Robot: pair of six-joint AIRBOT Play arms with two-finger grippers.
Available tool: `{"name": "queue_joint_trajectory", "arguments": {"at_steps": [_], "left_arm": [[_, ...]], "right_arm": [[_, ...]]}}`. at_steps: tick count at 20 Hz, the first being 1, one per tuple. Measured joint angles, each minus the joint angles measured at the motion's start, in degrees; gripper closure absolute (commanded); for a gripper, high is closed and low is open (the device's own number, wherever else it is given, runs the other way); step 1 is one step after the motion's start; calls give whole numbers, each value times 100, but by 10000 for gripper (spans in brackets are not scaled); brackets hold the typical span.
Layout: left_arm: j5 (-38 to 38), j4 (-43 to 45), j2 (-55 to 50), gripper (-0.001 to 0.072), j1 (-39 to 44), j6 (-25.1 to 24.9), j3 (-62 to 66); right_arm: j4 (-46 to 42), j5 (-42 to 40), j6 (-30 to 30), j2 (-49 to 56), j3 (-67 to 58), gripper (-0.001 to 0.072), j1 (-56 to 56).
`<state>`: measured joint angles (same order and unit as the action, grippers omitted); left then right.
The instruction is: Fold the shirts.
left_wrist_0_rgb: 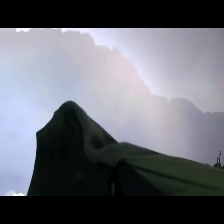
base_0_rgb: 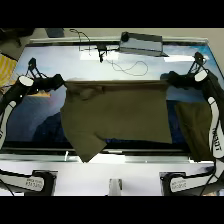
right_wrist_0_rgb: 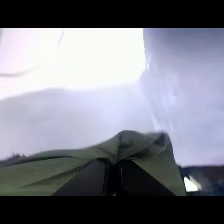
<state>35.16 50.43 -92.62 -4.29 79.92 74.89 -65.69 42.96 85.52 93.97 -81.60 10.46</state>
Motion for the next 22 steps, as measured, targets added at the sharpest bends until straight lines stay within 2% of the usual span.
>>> {"name": "queue_joint_trajectory", "arguments": {"at_steps": [4,7,11,12,13,14,19,22], "left_arm": [[1032,166,22,674,-90,-645,138],[2059,487,-11,674,-175,-682,140],[2686,752,-243,672,-214,-378,0],[2769,776,-289,586,-221,-293,-15],[2844,793,-321,338,-227,-208,-13],[2931,807,-348,187,-245,-118,13],[3908,807,-243,186,-605,120,376],[4513,835,232,187,-901,-2,-92]], "right_arm": [[-505,925,-11,-33,0,686,31],[-909,1753,-11,-94,26,687,35],[-1064,2367,262,22,151,674,35],[-1060,2448,356,74,168,525,35],[-1021,2524,409,114,179,335,35],[-964,2579,448,138,179,241,39],[-898,3169,494,-28,133,233,37],[-1198,3661,439,-282,393,233,52]]}}
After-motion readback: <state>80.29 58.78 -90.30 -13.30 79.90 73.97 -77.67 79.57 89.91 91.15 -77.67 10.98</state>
